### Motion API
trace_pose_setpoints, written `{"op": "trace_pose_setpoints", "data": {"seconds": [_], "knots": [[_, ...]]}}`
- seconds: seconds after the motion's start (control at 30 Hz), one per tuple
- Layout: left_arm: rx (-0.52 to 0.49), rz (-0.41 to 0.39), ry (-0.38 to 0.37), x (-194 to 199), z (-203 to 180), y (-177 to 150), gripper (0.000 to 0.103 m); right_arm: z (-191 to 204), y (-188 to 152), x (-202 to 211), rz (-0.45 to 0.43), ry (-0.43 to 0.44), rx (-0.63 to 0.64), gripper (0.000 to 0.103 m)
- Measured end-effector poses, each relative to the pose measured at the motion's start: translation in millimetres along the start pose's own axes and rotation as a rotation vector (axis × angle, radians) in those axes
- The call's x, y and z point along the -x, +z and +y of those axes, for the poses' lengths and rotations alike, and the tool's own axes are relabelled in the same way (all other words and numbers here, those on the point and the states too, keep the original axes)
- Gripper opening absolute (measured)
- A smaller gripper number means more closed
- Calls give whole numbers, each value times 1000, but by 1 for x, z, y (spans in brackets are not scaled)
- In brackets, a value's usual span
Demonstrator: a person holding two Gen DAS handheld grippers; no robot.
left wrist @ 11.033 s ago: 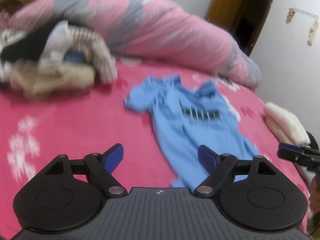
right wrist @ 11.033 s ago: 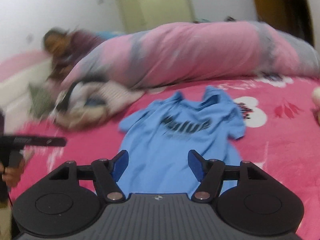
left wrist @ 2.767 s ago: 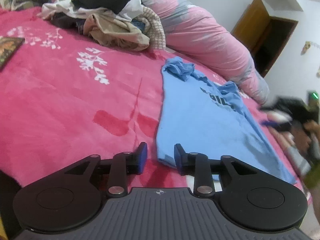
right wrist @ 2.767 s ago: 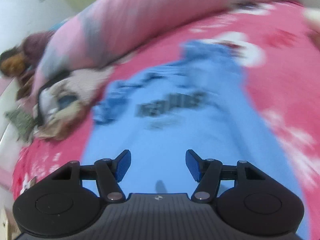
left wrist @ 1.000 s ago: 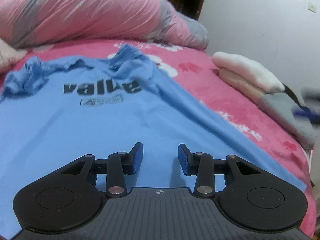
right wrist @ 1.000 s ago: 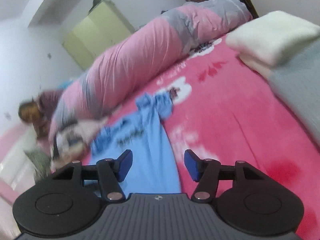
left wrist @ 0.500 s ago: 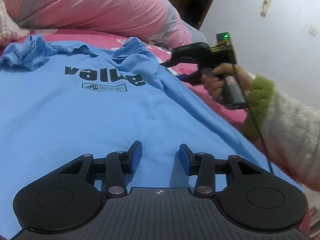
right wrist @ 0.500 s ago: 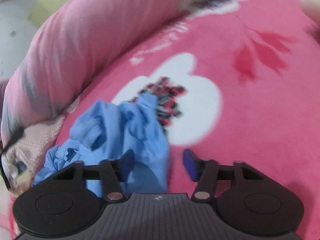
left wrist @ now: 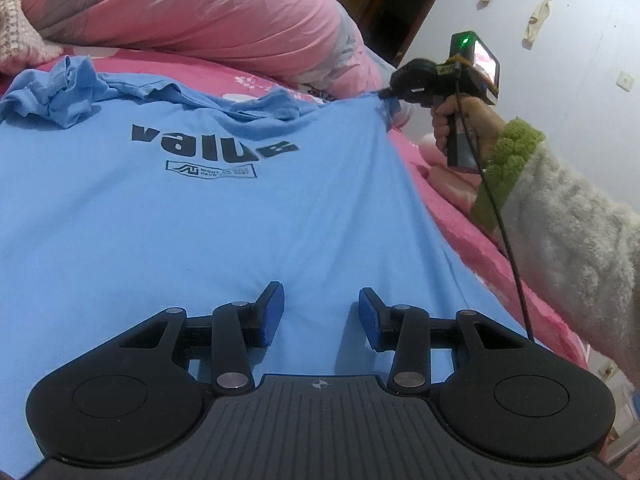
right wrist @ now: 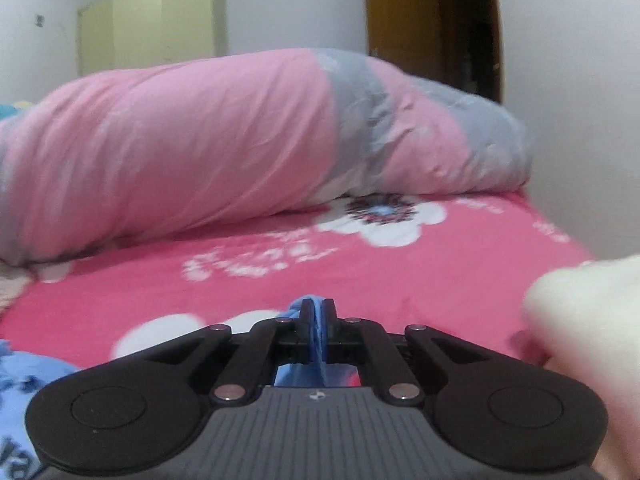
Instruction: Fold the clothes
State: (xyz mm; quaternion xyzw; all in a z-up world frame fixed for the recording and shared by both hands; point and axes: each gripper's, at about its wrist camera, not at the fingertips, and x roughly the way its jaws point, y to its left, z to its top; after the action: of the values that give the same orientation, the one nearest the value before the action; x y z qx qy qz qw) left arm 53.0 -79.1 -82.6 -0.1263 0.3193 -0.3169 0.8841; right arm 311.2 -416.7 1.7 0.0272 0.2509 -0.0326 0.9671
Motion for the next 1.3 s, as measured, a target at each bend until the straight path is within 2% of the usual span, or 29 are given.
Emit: {"op": "trace_pose_setpoints", "data": {"seconds": [0.07, 0.17, 0.27, 0.33, 0.4, 0.53, 0.63, 0.7, 0.73, 0.83, 0.93, 1.03, 1.3], "knots": [[0, 0, 0, 0, 0, 0, 41, -12, -7, -12, 35, -33, -37, 3], [-2, 0, 1, 0, 0, 0, 41, -33, -27, -30, 128, -19, -139, 5], [-7, 0, 4, 0, -1, 0, 41, -64, -39, -22, 147, 9, -295, 6], [-12, 0, 8, 0, -1, 0, 41, -87, -42, -2, 126, 32, -407, 7], [-20, -1, 13, 0, -2, 0, 41, -107, -41, 21, 103, 32, -472, 14], [-24, -2, 16, -1, -2, 0, 41, -130, -47, 89, 124, 67, -505, 16], [-16, 0, 14, -1, -1, 1, 41, -119, -70, 144, 234, 201, -495, 22], [-16, 1, 20, 0, -3, 1, 41, -103, -95, 177, 331, 302, -481, 34], [-17, 2, 28, 1, -4, 2, 41, -93, -109, 193, 374, 344, -470, 35], [-16, -7, 74, 8, -10, 7, 42, -72, -150, 228, 458, 392, -442, 36], [23, -47, 84, 32, -13, 12, 42, -66, -184, 245, 516, 383, -458, 36], [38, -77, 110, 64, -13, 14, 42, -71, -202, 249, 538, 376, -529, 36], [110, -115, 231, 182, 11, 1, 44, -73, -204, 246, 518, 371, -602, 37]]}}
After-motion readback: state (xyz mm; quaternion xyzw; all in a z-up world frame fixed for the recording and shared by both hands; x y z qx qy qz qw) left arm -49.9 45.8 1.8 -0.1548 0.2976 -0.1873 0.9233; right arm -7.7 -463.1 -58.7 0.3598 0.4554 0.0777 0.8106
